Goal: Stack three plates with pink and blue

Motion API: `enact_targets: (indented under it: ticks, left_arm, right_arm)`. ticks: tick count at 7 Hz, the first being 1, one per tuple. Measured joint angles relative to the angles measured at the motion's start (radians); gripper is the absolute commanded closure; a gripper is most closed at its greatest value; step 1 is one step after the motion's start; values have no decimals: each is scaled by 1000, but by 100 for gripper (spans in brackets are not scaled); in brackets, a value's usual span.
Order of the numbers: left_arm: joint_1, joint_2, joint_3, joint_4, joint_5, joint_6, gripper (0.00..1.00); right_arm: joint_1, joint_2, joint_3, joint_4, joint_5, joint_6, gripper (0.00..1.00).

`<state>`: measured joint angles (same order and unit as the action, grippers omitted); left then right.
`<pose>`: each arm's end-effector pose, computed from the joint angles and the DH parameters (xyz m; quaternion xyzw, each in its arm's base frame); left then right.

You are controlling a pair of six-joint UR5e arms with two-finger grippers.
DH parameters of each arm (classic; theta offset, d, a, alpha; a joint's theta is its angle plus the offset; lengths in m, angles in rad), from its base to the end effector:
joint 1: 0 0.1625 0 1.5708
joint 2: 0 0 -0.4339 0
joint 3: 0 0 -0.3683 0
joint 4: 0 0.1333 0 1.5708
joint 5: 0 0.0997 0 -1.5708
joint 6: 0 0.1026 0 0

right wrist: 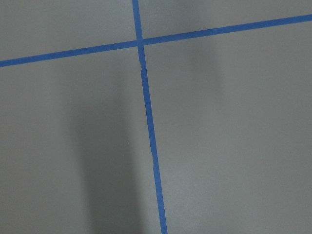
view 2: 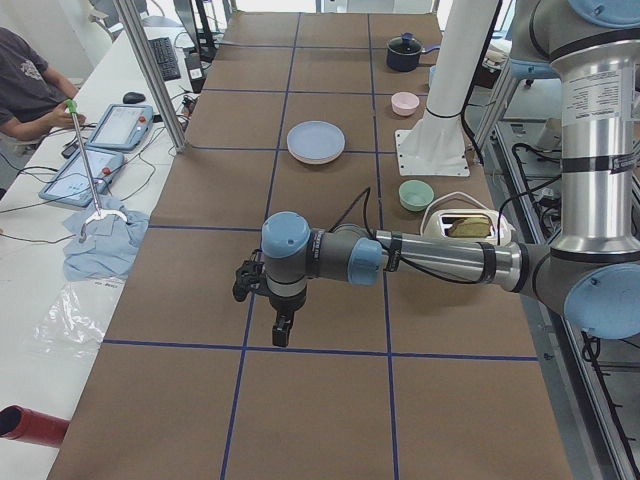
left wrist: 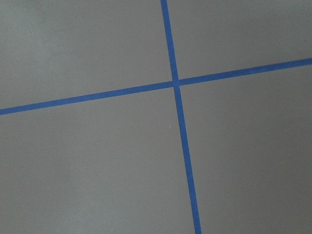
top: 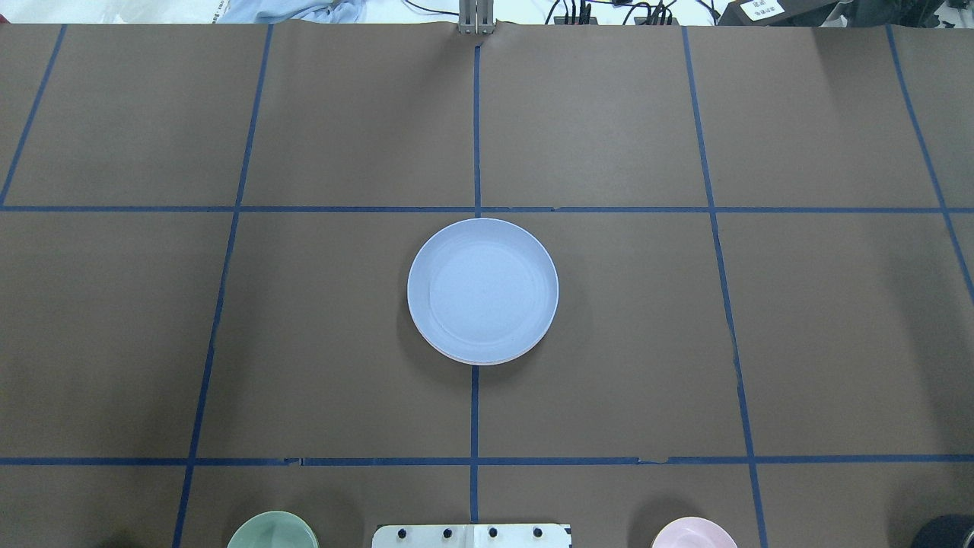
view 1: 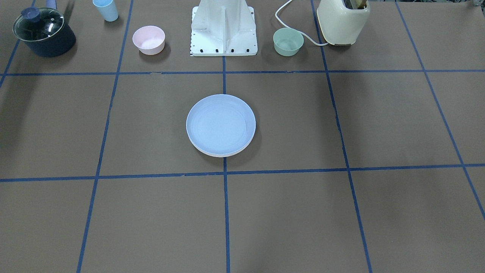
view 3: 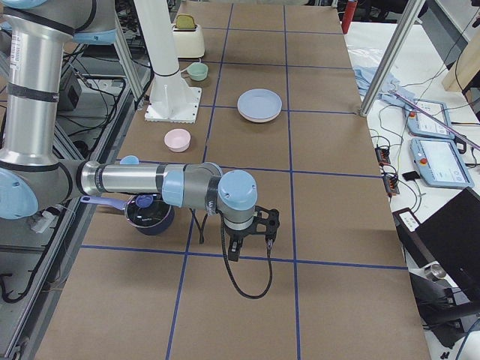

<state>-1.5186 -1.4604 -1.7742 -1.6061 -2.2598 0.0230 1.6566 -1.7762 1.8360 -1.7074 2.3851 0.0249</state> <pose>-0.0457 -0.4309 0.6253 0.0554 0.3379 0.0569 0.9378 0.0904 -0.3667 0.6431 -0.0232 -0.3966 0.0659 0.9153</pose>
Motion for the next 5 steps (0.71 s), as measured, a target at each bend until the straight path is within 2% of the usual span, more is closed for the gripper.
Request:
enact_targets:
  ticks: [5]
  left_arm:
    - [0,0,10,0,-23,0,0]
  right_arm:
    - [0,4,2,2,-1,1,0]
